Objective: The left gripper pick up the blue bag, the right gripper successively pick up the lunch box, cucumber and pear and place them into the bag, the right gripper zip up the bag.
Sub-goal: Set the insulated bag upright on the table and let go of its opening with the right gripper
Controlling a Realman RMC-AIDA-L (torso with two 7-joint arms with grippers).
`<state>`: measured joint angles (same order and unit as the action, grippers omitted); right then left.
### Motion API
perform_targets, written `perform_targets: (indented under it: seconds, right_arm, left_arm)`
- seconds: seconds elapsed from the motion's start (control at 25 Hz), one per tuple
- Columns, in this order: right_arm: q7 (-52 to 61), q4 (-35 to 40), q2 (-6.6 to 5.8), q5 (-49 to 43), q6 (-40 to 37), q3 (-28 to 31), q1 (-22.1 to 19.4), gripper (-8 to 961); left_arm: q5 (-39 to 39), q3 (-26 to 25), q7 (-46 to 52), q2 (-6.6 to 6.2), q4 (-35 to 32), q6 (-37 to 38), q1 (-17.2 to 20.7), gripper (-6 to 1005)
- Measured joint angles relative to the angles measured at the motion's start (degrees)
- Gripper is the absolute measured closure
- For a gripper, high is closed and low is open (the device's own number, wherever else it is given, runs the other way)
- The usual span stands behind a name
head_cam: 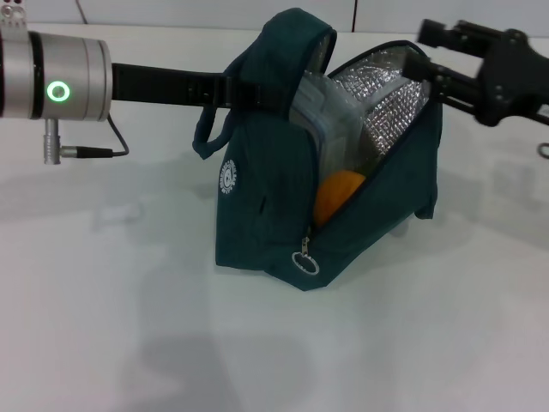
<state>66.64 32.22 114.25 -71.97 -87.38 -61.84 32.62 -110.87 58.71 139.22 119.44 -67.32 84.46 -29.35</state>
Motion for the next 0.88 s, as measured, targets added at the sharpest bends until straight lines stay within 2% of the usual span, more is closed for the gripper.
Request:
perform_targets:
  seconds: [0.08,0.28,0.4,0.44,0.56,0.88]
  right_arm:
    - [0.5,0.2,-1.14,-0.2,1.0,0.8,-1.1,708]
    - [1.4,0.2,-4.12,-0.4,3.4,1.3,-4.0,467]
    - [1.6,0.1,-5.17,-2.9,5.6,1.3,-4.9,233]
    - [1.7,-0.1,-5.43,-4.6,6.4,1.4,-5.0,230]
    - [2.2,-0.2,-5.41,-7.4,8.5,1.4,-4.9,219]
    - [2.1,-0.1,-3.55,-9.4,14.9,1.1,-4.2,216]
  left_arm:
    - [0.0,0.0,0.0,0.00,0.0,0.0,0.0,957]
    - [-0.1,0.0,0.0,0.00,0.1,0.0,0.3,957]
    - [-0.1,0.0,0.0,0.00,0.1,0.0,0.5,957]
    - [0.0,0.0,0.0,0.00,0.1,0.0,0.6,957]
    - [0.1,0.3,0.2,0.00,0.1,0.0,0.5,957]
    - [0.1,0.2,0.1,0.01,0.1,0.1,0.1,957]
